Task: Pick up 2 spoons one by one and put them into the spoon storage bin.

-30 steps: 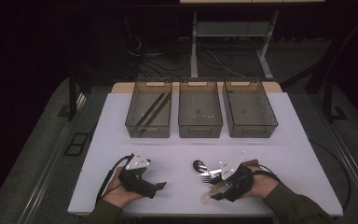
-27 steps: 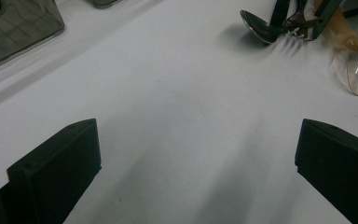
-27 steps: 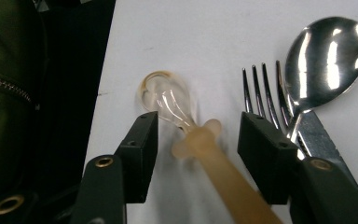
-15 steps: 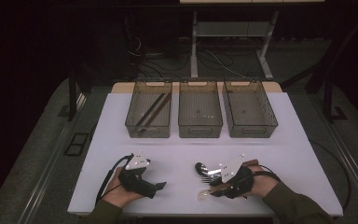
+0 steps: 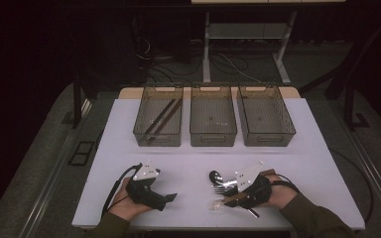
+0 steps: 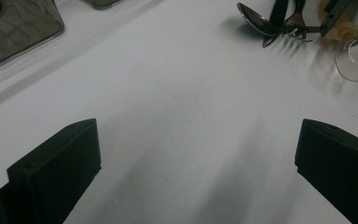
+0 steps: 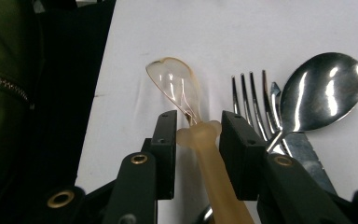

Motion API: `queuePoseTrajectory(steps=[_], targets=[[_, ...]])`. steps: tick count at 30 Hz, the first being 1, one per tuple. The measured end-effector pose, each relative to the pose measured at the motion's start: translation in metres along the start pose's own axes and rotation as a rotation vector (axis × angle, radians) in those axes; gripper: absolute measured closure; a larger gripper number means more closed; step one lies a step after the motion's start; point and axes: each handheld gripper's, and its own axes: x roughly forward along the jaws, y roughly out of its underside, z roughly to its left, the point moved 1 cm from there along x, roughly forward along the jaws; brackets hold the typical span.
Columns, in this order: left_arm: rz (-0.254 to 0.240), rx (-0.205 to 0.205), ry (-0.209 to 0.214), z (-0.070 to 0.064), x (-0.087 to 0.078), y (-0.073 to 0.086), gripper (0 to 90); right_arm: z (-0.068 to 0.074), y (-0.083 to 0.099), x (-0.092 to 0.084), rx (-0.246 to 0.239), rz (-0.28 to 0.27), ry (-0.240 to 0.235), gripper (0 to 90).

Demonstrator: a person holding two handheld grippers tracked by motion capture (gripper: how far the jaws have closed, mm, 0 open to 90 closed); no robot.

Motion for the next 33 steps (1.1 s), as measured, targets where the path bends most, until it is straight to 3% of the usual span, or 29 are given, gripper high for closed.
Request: queuePoseTrajectory(steps=[7, 17, 24, 26, 27, 33], targets=[[0.002, 0.014, 0.000, 0.001, -0.001, 0.000, 0.0, -0.002, -0.001, -0.005, 0.013, -0.016, 0.024, 67.5], [-0.016, -0.001, 0.005, 0.001, -0.001, 0.001, 0.0, -0.005, -0.002, -0.011, 0.055, -0.046, 0.054, 67.9], [-0.021, 0.008, 0.003, 0.004, -0.002, 0.002, 0.0, -0.009, -0.002, -0.016, 0.119, -0.084, 0.087, 68.9], [-0.027, 0.010, 0.006, 0.004, -0.002, 0.003, 0.0, -0.009, -0.003, -0.017, 0.176, -0.102, 0.092, 69.3], [-0.023, 0.012, 0.006, 0.005, -0.002, 0.003, 0.0, -0.012, -0.002, -0.018, 0.161, -0.097, 0.110, 69.5], [-0.036, 0.007, 0.021, 0.007, -0.003, 0.005, 0.0, -0.014, -0.002, -0.021, 0.253, -0.127, 0.153, 75.0]])
